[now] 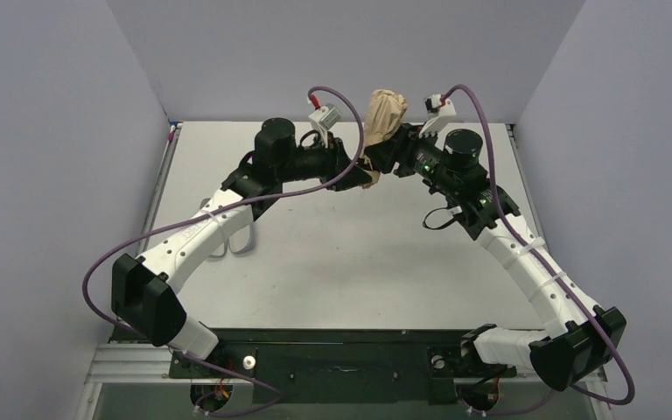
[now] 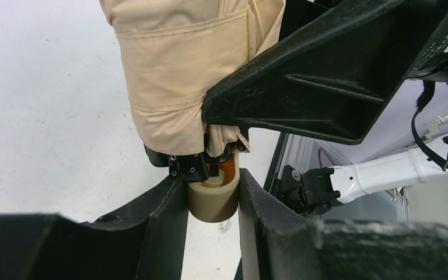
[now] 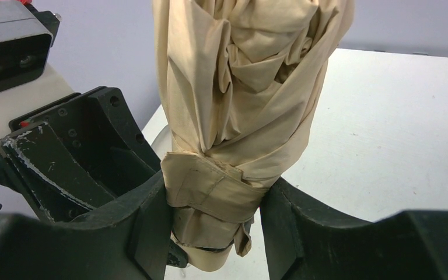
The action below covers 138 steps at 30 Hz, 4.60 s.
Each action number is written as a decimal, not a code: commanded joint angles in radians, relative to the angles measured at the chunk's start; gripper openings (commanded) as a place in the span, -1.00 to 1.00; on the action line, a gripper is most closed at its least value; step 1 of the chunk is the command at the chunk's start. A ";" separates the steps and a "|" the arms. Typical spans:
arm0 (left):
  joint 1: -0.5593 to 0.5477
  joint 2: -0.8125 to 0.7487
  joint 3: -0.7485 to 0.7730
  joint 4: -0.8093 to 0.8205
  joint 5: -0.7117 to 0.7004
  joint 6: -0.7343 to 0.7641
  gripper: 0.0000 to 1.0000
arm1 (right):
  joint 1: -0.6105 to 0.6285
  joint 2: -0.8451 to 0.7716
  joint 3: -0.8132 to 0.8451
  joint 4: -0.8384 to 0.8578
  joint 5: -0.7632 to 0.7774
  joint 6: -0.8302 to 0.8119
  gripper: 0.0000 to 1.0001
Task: Open the umbrella
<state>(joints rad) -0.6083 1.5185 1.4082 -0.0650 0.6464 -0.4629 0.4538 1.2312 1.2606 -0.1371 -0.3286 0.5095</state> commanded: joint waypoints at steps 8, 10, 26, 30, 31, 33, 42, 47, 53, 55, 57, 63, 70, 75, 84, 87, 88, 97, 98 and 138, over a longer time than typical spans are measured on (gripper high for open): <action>0.000 -0.058 -0.095 -0.059 -0.021 0.079 -0.82 | -0.022 -0.008 0.129 0.128 0.138 -0.019 -1.00; 0.000 -0.070 -0.113 -0.063 -0.020 0.082 -0.82 | -0.029 -0.006 0.136 0.129 0.145 -0.020 -1.00; 0.013 -0.143 -0.131 -0.085 -0.049 0.150 0.39 | -0.054 -0.045 0.089 0.195 0.100 -0.042 -1.00; 0.016 -0.153 -0.067 -0.065 -0.156 0.197 0.68 | -0.035 -0.061 0.063 0.179 0.086 -0.045 -1.00; 0.015 -0.152 -0.058 -0.059 -0.203 0.204 0.71 | -0.031 -0.068 0.059 0.173 0.087 -0.045 -1.00; 0.008 -0.146 -0.038 -0.048 -0.258 0.225 0.78 | -0.013 -0.081 0.036 0.163 0.097 -0.043 -1.00; -0.030 -0.068 0.039 0.006 -0.291 0.195 0.94 | 0.078 -0.132 -0.043 0.159 0.138 -0.037 -1.00; -0.051 -0.058 0.015 0.047 -0.260 0.200 0.94 | 0.101 -0.144 -0.062 0.160 0.162 -0.048 -1.00; -0.065 -0.067 -0.001 0.050 -0.163 0.227 0.94 | 0.101 -0.139 -0.062 0.149 0.180 -0.087 -1.00; -0.070 -0.073 -0.011 0.049 -0.159 0.242 0.94 | 0.100 -0.134 -0.062 0.151 0.187 -0.092 -1.00; -0.084 -0.062 -0.003 0.050 -0.209 0.238 0.94 | 0.102 -0.125 -0.064 0.169 0.178 -0.073 -1.00; -0.106 -0.006 0.064 0.015 -0.379 0.212 0.35 | 0.114 -0.115 -0.060 0.199 0.160 -0.033 -1.00; -0.079 -0.020 0.022 0.081 -0.376 0.154 -0.80 | 0.104 -0.129 -0.066 0.223 0.082 0.020 -0.42; 0.000 -0.030 -0.006 0.218 -0.194 0.018 -1.00 | 0.028 -0.131 -0.035 0.190 -0.002 0.060 0.25; 0.041 -0.013 0.033 0.317 0.075 -0.109 -1.00 | -0.045 -0.115 -0.025 0.125 -0.176 0.051 0.53; 0.036 -0.007 0.039 0.349 0.163 -0.154 -0.98 | -0.046 -0.090 0.002 0.170 -0.203 0.066 0.54; 0.033 -0.004 0.039 0.353 0.179 -0.166 -0.98 | -0.047 -0.080 0.012 0.178 -0.222 0.083 0.55; -0.010 0.023 0.072 0.467 0.318 -0.275 -0.92 | -0.045 -0.033 0.048 0.298 -0.291 0.199 0.42; -0.011 0.022 0.074 0.467 0.322 -0.274 -0.92 | -0.043 -0.025 0.046 0.310 -0.292 0.207 0.38; -0.159 -0.016 0.116 -0.435 -0.383 0.574 -0.17 | -0.031 -0.085 0.164 0.140 0.013 0.013 -1.00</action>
<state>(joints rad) -0.7704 1.5005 1.5299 -0.4267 0.3267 0.0494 0.4454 1.2045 1.3533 -0.0845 -0.3584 0.5488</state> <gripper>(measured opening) 0.424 0.359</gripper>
